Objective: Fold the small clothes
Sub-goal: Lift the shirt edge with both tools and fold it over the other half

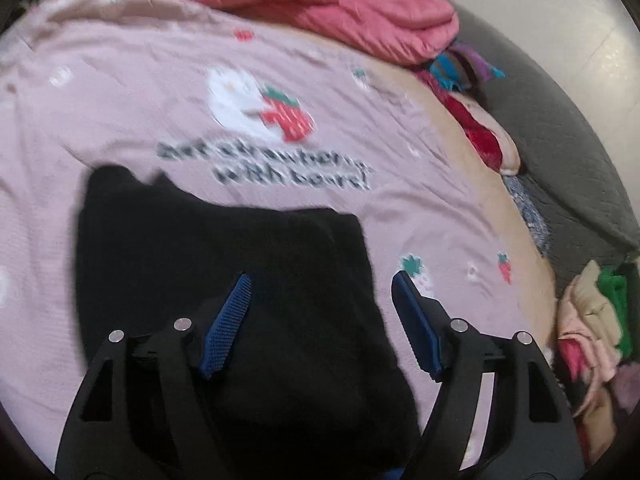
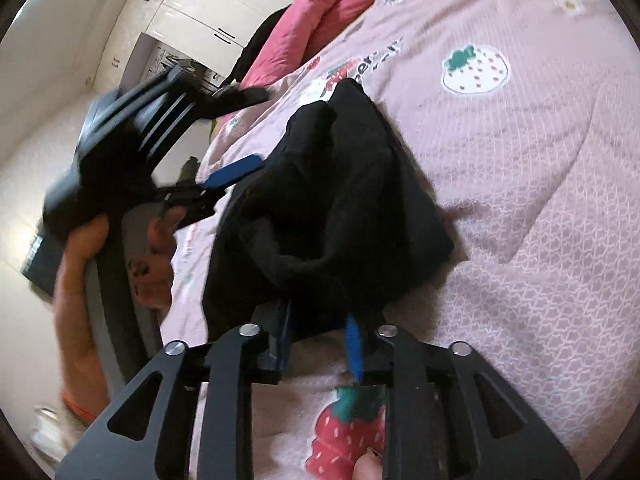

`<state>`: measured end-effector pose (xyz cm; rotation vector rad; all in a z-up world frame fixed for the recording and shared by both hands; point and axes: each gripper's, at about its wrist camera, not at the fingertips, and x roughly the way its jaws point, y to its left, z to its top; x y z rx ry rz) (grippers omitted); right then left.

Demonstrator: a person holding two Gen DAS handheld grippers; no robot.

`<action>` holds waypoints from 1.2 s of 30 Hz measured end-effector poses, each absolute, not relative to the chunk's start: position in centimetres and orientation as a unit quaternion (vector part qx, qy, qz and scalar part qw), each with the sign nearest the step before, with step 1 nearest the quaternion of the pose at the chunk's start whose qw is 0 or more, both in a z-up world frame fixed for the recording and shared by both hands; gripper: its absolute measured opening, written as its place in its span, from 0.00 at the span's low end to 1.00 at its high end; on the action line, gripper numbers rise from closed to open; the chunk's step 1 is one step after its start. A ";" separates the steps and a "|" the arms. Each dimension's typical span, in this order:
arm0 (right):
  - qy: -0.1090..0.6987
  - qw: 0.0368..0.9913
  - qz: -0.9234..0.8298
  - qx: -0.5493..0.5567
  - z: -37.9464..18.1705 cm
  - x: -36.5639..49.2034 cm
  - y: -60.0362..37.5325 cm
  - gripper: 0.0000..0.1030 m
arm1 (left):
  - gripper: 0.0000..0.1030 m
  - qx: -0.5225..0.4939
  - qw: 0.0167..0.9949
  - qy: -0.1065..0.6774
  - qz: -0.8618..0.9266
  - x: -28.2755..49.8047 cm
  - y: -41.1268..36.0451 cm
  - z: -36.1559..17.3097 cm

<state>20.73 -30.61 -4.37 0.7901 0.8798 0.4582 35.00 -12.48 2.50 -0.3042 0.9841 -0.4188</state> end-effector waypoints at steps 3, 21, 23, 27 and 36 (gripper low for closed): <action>0.414 0.797 0.233 0.372 -3.4 21.8 -30.8 0.60 | 0.65 -0.113 0.871 0.447 -0.168 33.7 -10.2 3.1; 0.454 0.835 0.240 0.198 0.0 31.4 -28.5 0.17 | 0.69 -0.034 0.893 0.435 -0.108 30.1 -6.3 0.3; 0.416 0.859 0.247 0.168 1.5 30.8 -28.6 0.13 | 0.69 -0.035 0.893 0.435 -0.112 30.0 -6.5 0.4; 0.411 0.870 0.220 0.161 1.0 31.9 -30.3 0.05 | 0.70 -0.032 0.893 0.434 -0.114 29.8 -7.1 0.5; 0.443 0.867 0.169 0.151 -2.5 30.5 -31.8 0.23 | 0.74 -0.022 0.891 0.440 -0.113 29.4 -7.7 -0.1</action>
